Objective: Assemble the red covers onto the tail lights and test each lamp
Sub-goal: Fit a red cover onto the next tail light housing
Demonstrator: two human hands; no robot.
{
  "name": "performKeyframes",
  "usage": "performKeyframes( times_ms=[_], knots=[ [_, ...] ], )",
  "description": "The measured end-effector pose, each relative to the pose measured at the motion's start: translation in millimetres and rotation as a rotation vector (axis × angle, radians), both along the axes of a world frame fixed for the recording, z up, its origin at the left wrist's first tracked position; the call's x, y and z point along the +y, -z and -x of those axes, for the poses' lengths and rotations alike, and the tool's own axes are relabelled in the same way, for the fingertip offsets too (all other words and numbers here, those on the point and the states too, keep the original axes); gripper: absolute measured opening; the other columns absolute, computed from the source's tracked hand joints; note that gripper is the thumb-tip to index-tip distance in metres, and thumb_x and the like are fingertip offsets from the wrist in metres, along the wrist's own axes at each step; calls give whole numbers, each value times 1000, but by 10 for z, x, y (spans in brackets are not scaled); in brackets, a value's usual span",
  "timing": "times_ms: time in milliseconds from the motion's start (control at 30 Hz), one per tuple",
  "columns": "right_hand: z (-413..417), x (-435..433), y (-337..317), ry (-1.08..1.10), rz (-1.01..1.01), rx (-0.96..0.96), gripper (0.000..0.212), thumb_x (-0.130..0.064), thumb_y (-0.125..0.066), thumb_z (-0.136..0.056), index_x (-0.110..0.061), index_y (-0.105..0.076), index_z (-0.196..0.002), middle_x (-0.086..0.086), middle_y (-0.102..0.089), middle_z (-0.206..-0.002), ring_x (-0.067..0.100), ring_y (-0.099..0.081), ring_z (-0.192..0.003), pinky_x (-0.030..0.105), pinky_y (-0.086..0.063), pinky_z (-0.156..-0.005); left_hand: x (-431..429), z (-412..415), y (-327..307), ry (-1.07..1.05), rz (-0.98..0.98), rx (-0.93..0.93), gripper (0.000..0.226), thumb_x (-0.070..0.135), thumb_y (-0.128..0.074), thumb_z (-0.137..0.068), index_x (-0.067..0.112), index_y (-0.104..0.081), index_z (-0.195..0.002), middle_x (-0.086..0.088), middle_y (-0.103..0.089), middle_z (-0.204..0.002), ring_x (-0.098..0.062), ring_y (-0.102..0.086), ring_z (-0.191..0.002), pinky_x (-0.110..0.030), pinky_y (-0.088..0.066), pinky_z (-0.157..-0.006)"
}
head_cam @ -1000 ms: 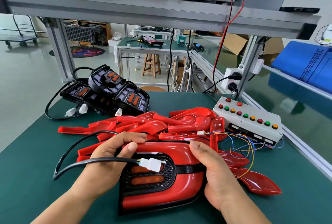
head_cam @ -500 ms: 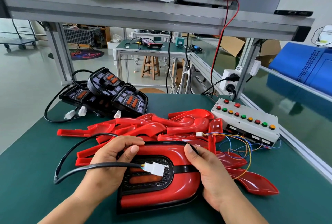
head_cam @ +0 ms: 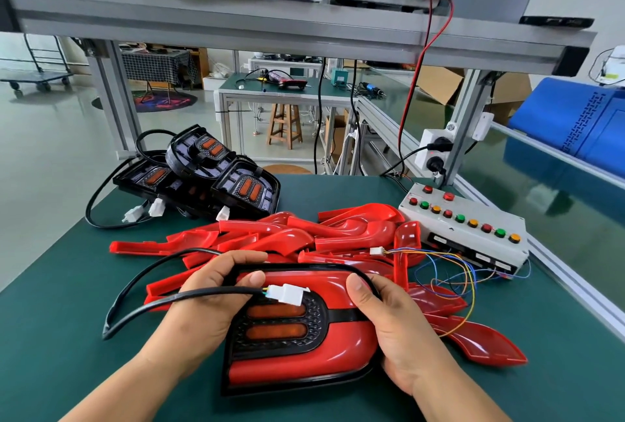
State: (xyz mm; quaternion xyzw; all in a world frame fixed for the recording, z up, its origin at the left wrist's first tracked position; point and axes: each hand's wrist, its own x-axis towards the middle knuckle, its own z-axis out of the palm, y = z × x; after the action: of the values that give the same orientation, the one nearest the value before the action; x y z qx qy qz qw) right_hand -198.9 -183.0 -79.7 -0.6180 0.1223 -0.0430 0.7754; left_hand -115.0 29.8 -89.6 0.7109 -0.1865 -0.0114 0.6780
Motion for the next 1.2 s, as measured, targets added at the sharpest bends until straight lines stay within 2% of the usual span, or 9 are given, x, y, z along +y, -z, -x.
performKeyframes(
  times_ms=[133,267,367,467,567,767,967,1100,1200],
  knots=[
    [-3,9,15,22,-3,9,57,-48,-76,-63,-10,-70,-104,11,-75,-102,28,-72,-96,43,-57,-87,11,-26,26,1,-3,4,21,40,-78,-75,36,-72,-95,10,-69,-86,7,-57,-70,-6,-44,-62],
    [-7,26,32,55,-23,1,54,-45,-76,-62,-8,-70,-101,12,-75,-100,27,-71,-92,40,-58,-82,25,-50,48,-3,-9,19,38,53,-70,-64,34,-73,-97,10,-68,-84,5,-56,-70,-7,-44,-63],
    [-14,26,43,56,-46,3,48,-43,-77,-62,-11,-72,-97,12,-75,-98,28,-72,-89,40,-59,-77,24,-57,44,-1,-13,9,31,48,-72,-68,33,-73,-95,9,-68,-83,6,-56,-69,-7,-44,-62],
    [-26,16,55,48,-43,4,44,-43,-77,-65,-12,-73,-96,12,-75,-99,31,-72,-94,44,-58,-81,16,-57,34,0,-9,15,21,38,-79,-73,32,-73,-92,11,-67,-77,5,-55,-67,-8,-44,-60],
    [-33,43,67,68,-3,-9,51,-48,-76,-67,-12,-71,-103,9,-76,-100,27,-72,-94,39,-58,-79,-4,-37,30,-15,-14,27,24,42,-69,-70,32,-73,-92,12,-66,-74,3,-56,-66,-11,-46,-61],
    [-103,86,102,133,150,-14,56,-63,-70,-69,-13,-73,-95,7,-76,-94,26,-72,-91,52,-55,-90,-48,-38,41,-17,27,163,30,47,-67,-69,30,-71,-94,8,-63,-71,-21,-63,-71,-46,-55,-68],
    [-139,43,129,98,137,-13,52,-62,-69,-71,-15,-74,-92,7,-76,-95,25,-73,-91,48,-57,-89,-43,-2,2,48,70,238,28,46,-53,-86,28,-70,-99,-11,-69,-85,-24,-67,-74,-40,-58,-63],
    [-136,34,118,116,93,-15,50,-56,-68,-75,-9,-72,-94,11,-76,-94,29,-72,-91,48,-58,-85,-42,-22,-43,-14,9,184,20,28,-52,-95,30,-71,-96,-6,-65,-81,-31,-64,-76,-59,-56,-72],
    [-135,56,97,123,79,-8,49,-50,-66,-79,-3,-70,-95,14,-75,-94,33,-71,-92,52,-57,-87,-56,-10,-79,0,20,231,22,20,-51,-97,27,-72,-96,-15,-64,-85,-44,-63,-82,-70,-50,-79]
  ],
)
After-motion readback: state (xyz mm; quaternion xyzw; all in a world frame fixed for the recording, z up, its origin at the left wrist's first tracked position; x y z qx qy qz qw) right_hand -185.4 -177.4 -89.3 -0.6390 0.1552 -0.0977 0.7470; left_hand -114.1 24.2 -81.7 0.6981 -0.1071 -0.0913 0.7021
